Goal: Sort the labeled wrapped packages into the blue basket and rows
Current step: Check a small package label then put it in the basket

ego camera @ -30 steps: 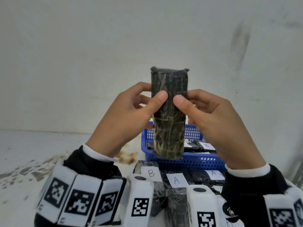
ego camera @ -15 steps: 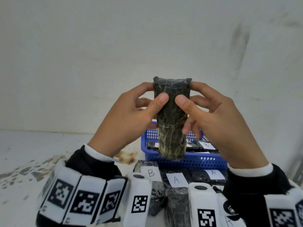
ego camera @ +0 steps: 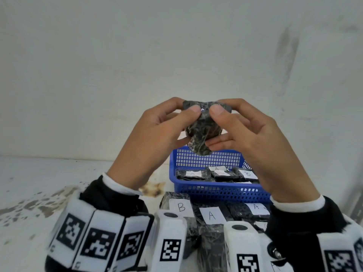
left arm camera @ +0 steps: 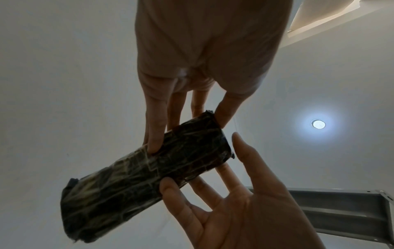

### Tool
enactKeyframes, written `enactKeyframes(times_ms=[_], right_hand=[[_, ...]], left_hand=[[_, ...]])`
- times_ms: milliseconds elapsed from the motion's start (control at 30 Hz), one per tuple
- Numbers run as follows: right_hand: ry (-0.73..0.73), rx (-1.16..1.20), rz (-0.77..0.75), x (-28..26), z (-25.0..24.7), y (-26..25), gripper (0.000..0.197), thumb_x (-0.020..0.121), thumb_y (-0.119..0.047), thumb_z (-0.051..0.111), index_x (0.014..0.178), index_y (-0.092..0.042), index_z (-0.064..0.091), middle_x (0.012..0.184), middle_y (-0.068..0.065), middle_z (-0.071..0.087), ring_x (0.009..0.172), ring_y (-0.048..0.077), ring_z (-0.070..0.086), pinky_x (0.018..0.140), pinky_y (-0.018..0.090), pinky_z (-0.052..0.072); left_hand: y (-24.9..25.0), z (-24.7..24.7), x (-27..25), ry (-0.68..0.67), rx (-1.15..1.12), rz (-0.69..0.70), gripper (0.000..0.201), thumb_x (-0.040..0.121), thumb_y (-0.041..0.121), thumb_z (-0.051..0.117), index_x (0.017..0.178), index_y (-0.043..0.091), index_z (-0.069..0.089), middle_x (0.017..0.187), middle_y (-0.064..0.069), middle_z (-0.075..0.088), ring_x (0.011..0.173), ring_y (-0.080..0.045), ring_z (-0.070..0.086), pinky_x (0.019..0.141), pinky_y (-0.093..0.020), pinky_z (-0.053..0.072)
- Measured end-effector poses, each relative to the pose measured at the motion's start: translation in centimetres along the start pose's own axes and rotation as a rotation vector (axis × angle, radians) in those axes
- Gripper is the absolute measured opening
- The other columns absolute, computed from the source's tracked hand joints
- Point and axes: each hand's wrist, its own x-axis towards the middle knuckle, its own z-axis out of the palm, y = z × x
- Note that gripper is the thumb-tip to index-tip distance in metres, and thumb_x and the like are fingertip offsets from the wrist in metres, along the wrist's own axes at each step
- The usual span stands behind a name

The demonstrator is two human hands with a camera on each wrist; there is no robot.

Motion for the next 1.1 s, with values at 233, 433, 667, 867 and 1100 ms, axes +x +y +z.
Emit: enactKeyframes(times_ms=[233,433,667,867,1100], right_hand=[[-0.064,-0.041,-0.043,-0.1,-0.2,0.2,0.013,0.079,-0.029,0.078,0.092,-0.029,0.074,0.095,-0.004,0.075,0.086,0.018,0.073,0.079,0.02,0.055],[-0.039,0.015,-0.121,-0.3,0.2,0.3,0.058,0.084,-0.016,0.079,0.128,-0.045,0.055,0.14,-0.026,0.052,0.097,0.015,0.073,0.089,0.033,0.056],[0.002,-0.001,-0.071,-0.3,0.3,0.4,0.082,0.081,-0.01,0.079,0.142,-0.048,0.039,0.141,-0.017,0.051,0.085,0.009,0.07,0.083,0.029,0.058],[-0.009,-0.058,0.006,0.1,0.5,0.9,0.061,0.085,-0.015,0.076,0.138,-0.032,0.051,0.106,-0.009,0.076,0.088,0.016,0.072,0.087,0.034,0.058],[-0.019,-0.09,0.015,0.0,0.5,0.7,0.036,0.091,-0.023,0.071,0.125,-0.032,0.063,0.098,-0.007,0.078,0.089,0.021,0.074,0.086,0.038,0.06]], left_hand=[[0.2,-0.2,0.2,0.012,-0.037,-0.146,0.038,0.092,0.044,0.053,0.092,0.009,0.069,0.098,-0.012,0.071,0.082,-0.028,0.073,0.081,-0.037,0.06],[-0.1,-0.8,0.2,0.1,-0.121,-0.134,0.036,0.087,0.001,0.065,0.119,0.011,0.05,0.098,-0.016,0.072,0.075,-0.021,0.072,0.064,-0.032,0.061],[-0.3,-1.0,0.4,0.114,-0.043,-0.112,0.047,0.083,0.008,0.071,0.127,0.019,0.058,0.105,-0.001,0.069,0.082,-0.017,0.071,0.059,-0.028,0.059],[-0.4,-0.8,0.3,0.105,0.025,-0.083,0.022,0.084,0.017,0.071,0.102,0.027,0.065,0.089,0.0,0.069,0.069,-0.007,0.067,0.057,-0.024,0.058],[-0.5,-0.7,0.3,0.112,0.072,-0.068,0.023,0.086,0.027,0.068,0.107,0.02,0.067,0.087,-0.002,0.071,0.065,-0.006,0.066,0.055,-0.024,0.055]])
